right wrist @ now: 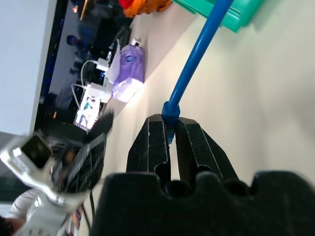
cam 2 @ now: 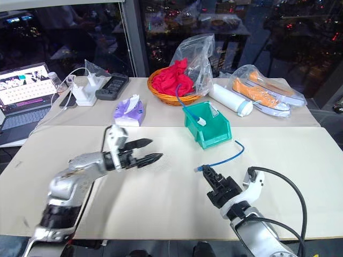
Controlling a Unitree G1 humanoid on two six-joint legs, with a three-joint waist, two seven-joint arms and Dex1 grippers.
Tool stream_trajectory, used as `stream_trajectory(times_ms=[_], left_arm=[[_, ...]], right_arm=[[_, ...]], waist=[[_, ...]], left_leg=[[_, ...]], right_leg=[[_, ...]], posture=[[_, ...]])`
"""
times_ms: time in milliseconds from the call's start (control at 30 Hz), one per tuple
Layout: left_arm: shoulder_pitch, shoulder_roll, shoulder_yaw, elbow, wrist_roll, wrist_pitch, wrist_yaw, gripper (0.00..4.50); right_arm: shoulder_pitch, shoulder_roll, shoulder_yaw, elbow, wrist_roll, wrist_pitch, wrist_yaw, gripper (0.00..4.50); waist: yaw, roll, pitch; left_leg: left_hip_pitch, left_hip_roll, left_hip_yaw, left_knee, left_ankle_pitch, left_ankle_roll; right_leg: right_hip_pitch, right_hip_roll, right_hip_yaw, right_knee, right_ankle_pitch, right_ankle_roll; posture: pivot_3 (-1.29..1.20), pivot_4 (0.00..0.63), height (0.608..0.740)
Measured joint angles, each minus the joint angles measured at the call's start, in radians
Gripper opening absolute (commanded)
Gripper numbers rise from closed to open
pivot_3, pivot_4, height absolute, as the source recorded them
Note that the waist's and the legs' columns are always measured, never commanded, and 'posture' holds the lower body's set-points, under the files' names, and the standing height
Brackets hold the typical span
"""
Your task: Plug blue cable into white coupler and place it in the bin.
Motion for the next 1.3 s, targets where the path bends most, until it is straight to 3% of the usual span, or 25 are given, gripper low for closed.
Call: stream_trajectory(times_ms=[167, 233, 333, 433, 600, 867, 1000, 1267, 1300], left_arm=[[0.308, 0.0, 0.153, -0.234, -0.084, 0.029, 0.1, 4.47], [0.364, -0.015, 0.183, -0.265, -0.084, 0.007, 0.121, 4.47], [0.609, -0.112, 0.285, -0.345, -0.009, -0.142, 0.222, 4.47], [0.675, -0.174, 0.368, -0.331, 0.03, -0.206, 0.326, 4.47], [0.653, -0.222, 0.38, -0.251, 0.07, -0.297, 0.413, 4.47], [0.451, -0.213, 0.346, 0.01, 0.169, -0.401, 0.527, 4.47], [0.346, -0.161, 0.345, 0.185, 0.202, -0.455, 0.538, 4.47], [0.237, -0.122, 0.317, 0.349, 0.237, -0.541, 0.539, 4.47], [0.228, -0.118, 0.311, 0.37, 0.242, -0.555, 0.539, 4.21]], right_arm=[[-0.06, -0.06, 0.024, 0.027, 0.0, 0.048, 0.03, 0.0], [-0.07, -0.066, 0.031, 0.033, 0.0, 0.057, 0.035, 0.0], [-0.132, -0.121, 0.043, 0.072, -0.023, 0.105, 0.077, 0.0], [-0.204, -0.17, 0.051, 0.105, -0.096, 0.147, 0.105, 0.0], [-0.316, -0.205, 0.112, 0.104, -0.236, 0.206, 0.181, 0.0], [-0.368, -0.209, 0.125, 0.086, -0.36, 0.246, 0.25, 0.0], [-0.382, -0.304, 0.125, 0.046, -0.458, 0.256, 0.414, 0.0], [-0.405, -0.458, 0.145, 0.038, -0.656, 0.232, 0.775, 0.0], [-0.405, -0.455, 0.145, 0.038, -0.671, 0.229, 0.799, 0.0]], waist=[[0.003, 0.0, 0.0], [0.005, 0.0, 0.0], [-0.004, 0.0, 0.0], [0.015, -0.001, 0.0], [0.025, -0.001, 0.0], [0.018, -0.003, -0.002], [0.012, -0.004, -0.002], [0.014, -0.004, -0.002], [0.015, -0.004, -0.002]], left_leg=[[0.0, 0.0, 0.0, -0.002, 0.0, -0.001], [0.001, 0.0, 0.0, -0.002, 0.001, -0.001], [0.002, 0.0, 0.002, -0.002, 0.001, -0.001], [0.002, 0.0, 0.0, -0.001, 0.001, -0.001], [0.002, 0.0, 0.0, -0.001, 0.002, -0.002], [0.001, 0.0, -0.001, -0.001, 0.002, -0.003], [0.002, -0.001, -0.001, -0.001, 0.002, -0.003], [0.003, -0.001, -0.002, -0.001, 0.002, -0.003], [0.003, -0.001, -0.002, -0.001, 0.002, -0.003]], right_leg=[[-0.002, 0.0, 0.0, 0.003, -0.001, -0.002], [-0.001, 0.0, 0.0, 0.003, -0.001, -0.002], [0.0, 0.0, 0.003, 0.003, -0.001, -0.003], [0.0, 0.0, 0.0, 0.005, -0.001, -0.003], [0.002, 0.0, 0.0, 0.005, 0.0, -0.004], [0.0, 0.0, 0.0, 0.006, 0.0, -0.004], [0.001, 0.001, -0.001, 0.005, 0.0, -0.004], [0.001, 0.001, -0.001, 0.007, 0.0, -0.004], [0.001, 0.001, -0.001, 0.008, 0.0, -0.004]], posture=[[0.0, 0.15, 0.74], [0.0, 0.15, 0.74], [0.0, 0.15, 0.74], [0.0, 0.15, 0.74], [0.0, 0.15, 0.74], [0.0, 0.15, 0.74], [0.0, 0.15, 0.74], [0.0, 0.15, 0.74], [0.0, 0.15, 0.74]])
